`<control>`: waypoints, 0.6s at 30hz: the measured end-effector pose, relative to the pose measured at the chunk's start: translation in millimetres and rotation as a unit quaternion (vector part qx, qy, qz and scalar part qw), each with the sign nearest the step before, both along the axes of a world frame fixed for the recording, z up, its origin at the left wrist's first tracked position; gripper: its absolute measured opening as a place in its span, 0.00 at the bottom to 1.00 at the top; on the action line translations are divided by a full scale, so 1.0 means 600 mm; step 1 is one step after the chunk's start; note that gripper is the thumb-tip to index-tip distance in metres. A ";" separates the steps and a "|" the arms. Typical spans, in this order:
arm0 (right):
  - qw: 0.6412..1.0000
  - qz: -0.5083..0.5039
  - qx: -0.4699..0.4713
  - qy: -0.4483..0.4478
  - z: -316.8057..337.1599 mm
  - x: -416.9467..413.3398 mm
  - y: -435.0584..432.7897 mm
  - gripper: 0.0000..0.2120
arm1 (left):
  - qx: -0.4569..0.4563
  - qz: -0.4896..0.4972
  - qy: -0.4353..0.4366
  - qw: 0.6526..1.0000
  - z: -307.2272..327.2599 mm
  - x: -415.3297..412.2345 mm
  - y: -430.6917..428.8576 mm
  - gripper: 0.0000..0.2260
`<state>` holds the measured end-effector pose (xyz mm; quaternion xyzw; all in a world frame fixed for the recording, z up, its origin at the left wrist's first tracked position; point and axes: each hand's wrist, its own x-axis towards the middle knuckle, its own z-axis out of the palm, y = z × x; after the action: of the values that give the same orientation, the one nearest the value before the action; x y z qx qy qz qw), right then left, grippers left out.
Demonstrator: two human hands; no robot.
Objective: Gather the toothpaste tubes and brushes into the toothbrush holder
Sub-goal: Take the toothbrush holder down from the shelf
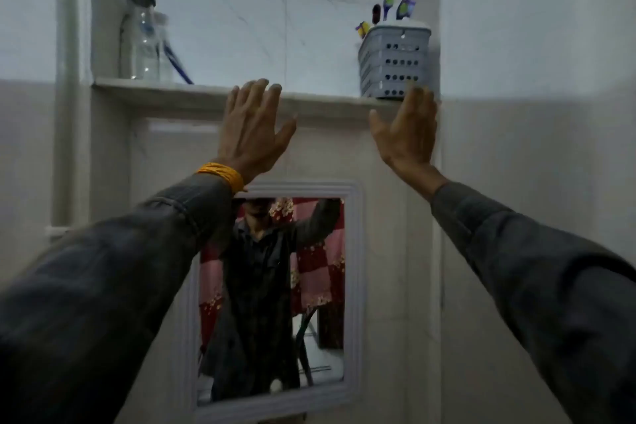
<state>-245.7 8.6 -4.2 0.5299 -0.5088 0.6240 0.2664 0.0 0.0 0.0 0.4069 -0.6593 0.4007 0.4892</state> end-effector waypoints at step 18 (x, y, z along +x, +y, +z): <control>0.983 0.088 0.024 -0.158 0.173 -0.043 -0.068 0.49 | 0.102 0.110 -0.056 0.987 0.112 -0.075 -0.061 0.27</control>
<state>-271.3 -32.0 99.9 0.4741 -0.5104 0.7083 0.1136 -45.2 -36.3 67.0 0.5017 -0.6745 0.4043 0.3604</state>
